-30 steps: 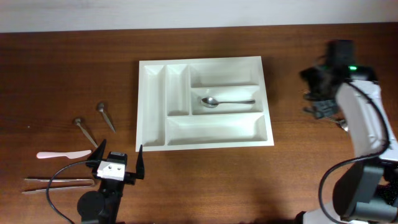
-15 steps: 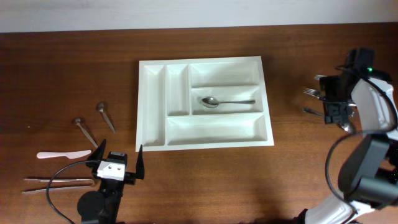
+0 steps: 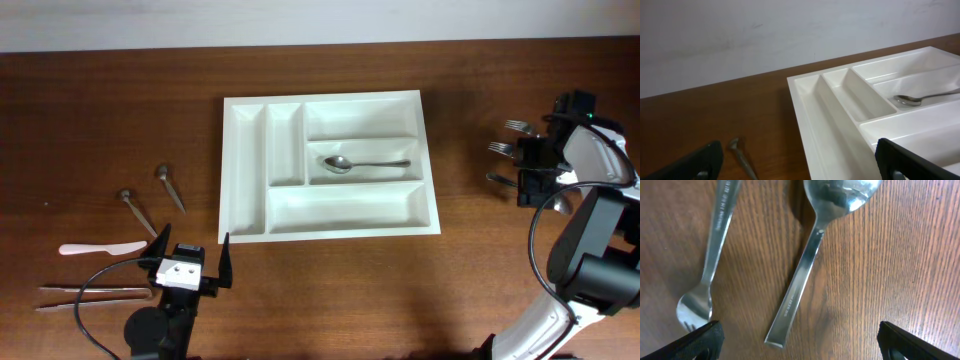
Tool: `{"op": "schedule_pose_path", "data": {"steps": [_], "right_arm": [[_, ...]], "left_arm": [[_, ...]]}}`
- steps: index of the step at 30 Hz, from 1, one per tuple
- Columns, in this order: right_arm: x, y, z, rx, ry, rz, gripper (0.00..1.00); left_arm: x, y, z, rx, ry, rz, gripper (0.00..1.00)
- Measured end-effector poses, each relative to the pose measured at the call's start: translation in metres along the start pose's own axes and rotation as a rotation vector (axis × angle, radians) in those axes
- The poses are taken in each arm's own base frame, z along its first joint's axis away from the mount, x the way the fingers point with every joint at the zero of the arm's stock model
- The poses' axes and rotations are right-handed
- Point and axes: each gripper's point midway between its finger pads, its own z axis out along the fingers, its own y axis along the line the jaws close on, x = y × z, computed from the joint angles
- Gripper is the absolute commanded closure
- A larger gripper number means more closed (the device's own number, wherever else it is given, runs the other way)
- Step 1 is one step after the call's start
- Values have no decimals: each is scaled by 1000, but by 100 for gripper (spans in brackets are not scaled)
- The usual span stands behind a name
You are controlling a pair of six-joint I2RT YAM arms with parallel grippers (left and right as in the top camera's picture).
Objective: Pack container
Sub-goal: 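Return the right gripper to the cutlery and align over second spoon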
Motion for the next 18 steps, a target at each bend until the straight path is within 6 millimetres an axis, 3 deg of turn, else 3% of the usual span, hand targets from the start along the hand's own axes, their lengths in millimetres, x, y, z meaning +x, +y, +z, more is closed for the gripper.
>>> {"op": "schedule_pose_path", "data": {"steps": [11, 18], "right_arm": [[2, -10, 30, 78, 14, 60, 1], [3, -12, 33, 88, 15, 76, 1]], "left_arm": [[0, 0, 0, 0, 0, 0, 1], [0, 0, 0, 0, 0, 0, 1]]}}
